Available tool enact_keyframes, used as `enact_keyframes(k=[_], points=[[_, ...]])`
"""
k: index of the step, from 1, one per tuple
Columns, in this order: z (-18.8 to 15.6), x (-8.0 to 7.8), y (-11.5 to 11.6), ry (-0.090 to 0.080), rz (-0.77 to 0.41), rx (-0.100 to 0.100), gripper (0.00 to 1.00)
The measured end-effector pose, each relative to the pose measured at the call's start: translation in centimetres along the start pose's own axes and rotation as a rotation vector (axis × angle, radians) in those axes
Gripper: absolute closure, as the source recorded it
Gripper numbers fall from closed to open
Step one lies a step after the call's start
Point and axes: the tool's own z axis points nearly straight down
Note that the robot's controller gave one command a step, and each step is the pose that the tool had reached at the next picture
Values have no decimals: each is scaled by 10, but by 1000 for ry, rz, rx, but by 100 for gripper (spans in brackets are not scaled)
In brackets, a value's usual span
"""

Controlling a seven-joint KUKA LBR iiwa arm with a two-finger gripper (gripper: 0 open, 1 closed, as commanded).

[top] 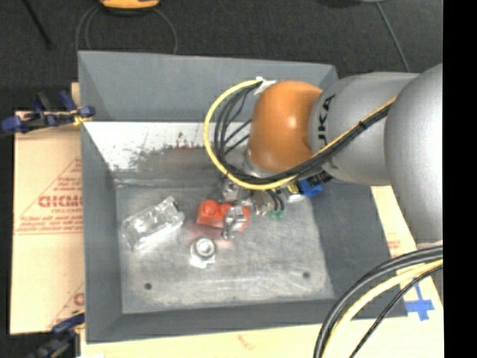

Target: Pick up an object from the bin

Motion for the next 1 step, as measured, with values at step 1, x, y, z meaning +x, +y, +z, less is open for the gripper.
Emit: enact_keyframes(k=[1], points=[[-83,-3,-1,-5,4,1,100]])
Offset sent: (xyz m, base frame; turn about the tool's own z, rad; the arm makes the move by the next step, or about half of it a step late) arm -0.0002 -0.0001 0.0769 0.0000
